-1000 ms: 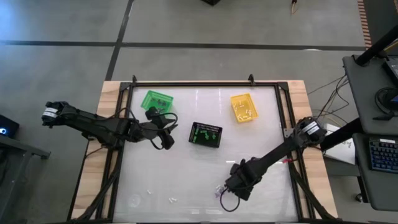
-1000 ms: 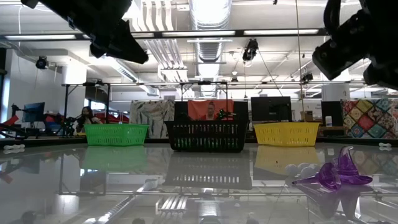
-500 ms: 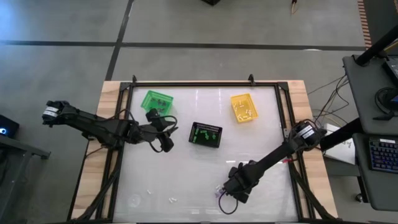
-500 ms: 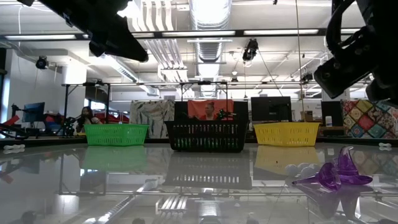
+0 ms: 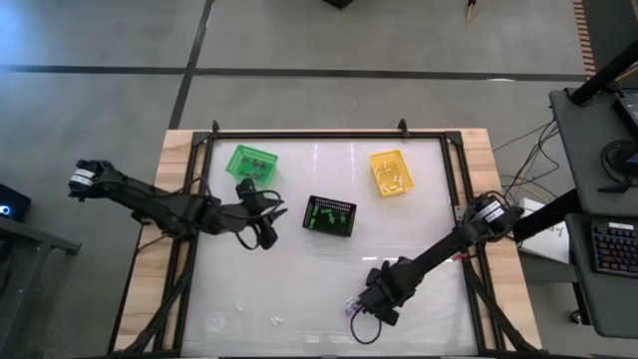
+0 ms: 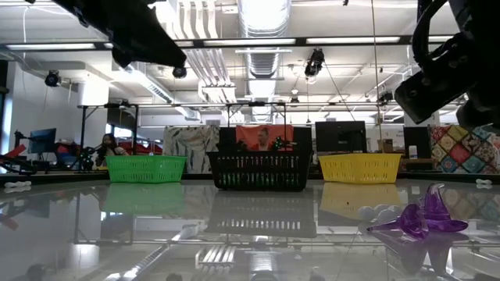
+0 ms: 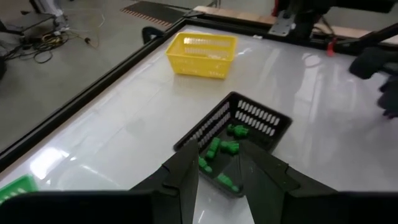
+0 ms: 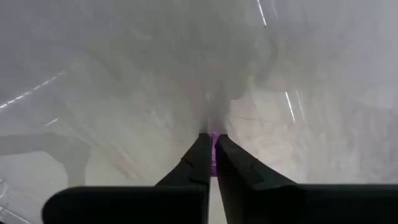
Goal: Sort Halloween decoration
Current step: Put the purple witch hat toy into the green bin
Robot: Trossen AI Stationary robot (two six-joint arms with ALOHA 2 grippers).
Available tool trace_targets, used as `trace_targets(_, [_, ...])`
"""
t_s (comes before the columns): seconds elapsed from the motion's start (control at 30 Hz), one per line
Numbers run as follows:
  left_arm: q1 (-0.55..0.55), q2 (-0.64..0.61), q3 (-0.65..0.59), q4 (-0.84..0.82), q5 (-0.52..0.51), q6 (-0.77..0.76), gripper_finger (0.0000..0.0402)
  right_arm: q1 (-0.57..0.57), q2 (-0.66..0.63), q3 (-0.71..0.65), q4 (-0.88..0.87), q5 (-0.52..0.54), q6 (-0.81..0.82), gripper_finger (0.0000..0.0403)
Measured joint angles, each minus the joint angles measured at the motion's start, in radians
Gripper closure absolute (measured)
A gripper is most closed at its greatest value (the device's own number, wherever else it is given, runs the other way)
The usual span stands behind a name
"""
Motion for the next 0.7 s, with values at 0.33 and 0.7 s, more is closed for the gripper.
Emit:
trace_targets(0.33, [-0.102, 0.000, 0.000, 0.092, -0.002, 0.008, 0.0304, -0.001, -0.132, 0.005, -0.001, 0.117, -0.065, 0.0394])
trace_targets(0.7, [-0.274, -0.015, 0.000, 0.178, -0.175, 0.062, 0.0304, -0.129, -0.351, 0.005, 0.281, 0.461, -0.325, 0.0394])
